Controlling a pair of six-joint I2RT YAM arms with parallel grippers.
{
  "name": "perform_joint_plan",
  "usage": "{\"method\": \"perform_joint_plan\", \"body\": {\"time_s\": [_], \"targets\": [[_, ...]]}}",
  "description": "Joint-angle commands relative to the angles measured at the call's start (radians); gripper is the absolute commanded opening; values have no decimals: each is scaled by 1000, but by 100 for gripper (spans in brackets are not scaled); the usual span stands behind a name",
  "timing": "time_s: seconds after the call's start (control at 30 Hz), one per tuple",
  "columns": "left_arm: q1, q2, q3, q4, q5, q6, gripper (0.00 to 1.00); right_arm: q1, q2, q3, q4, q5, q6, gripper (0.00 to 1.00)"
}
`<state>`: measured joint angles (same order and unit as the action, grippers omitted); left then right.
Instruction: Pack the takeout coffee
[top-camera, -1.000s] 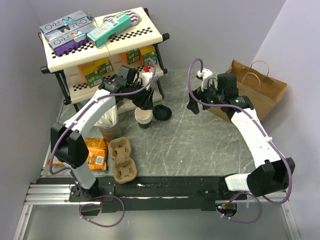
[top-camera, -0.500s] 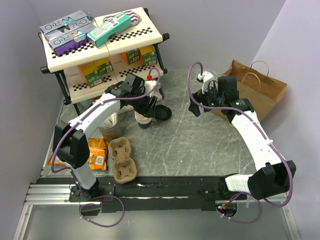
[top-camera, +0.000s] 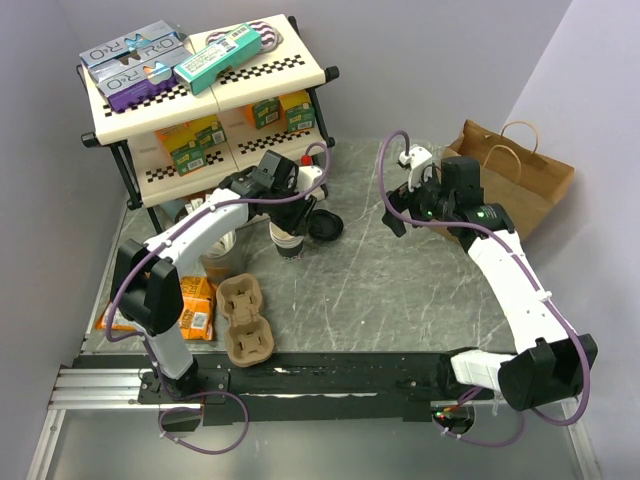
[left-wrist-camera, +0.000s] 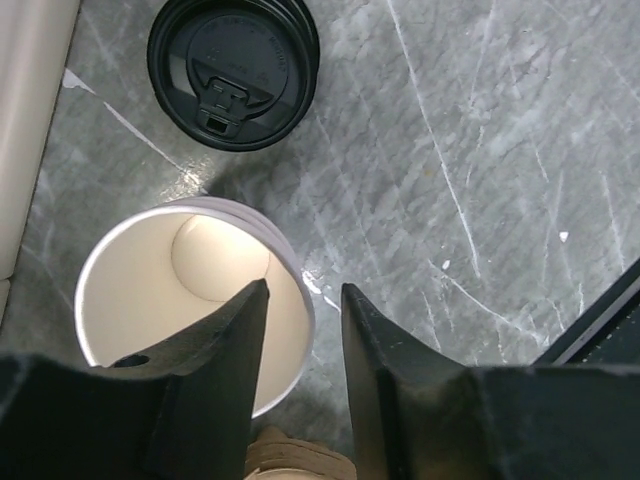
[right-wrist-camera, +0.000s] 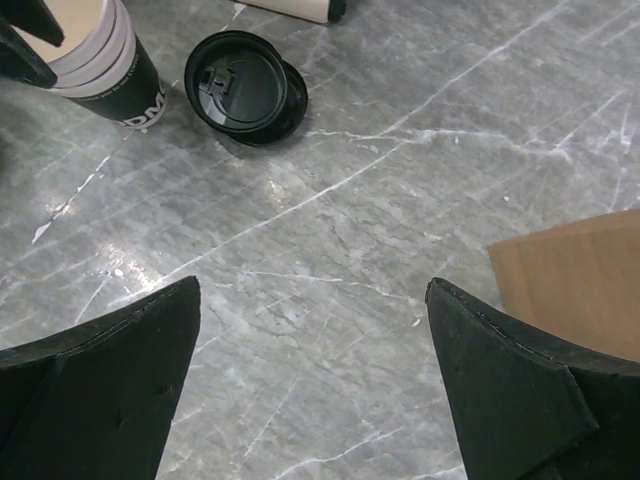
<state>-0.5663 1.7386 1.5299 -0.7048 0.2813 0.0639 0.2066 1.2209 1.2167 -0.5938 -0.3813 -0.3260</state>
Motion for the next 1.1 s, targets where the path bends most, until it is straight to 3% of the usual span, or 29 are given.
{"method": "perform_joint_plan", "body": {"time_s": [0.0, 0.5, 0.7, 1.07], "targets": [[-7, -1, 26, 5, -36, 13, 40, -12, -43, -14, 9, 19, -27, 100], [-12, 9, 32, -16, -30, 51, 28, -15, -37, -19, 15, 16, -35, 100], [-12, 3, 38, -27, -44, 68, 15, -16, -31, -14, 19, 13, -33, 100], [-12, -37, 55, -62, -112, 137, 1, -15, -26, -13, 19, 12, -30, 100]]}}
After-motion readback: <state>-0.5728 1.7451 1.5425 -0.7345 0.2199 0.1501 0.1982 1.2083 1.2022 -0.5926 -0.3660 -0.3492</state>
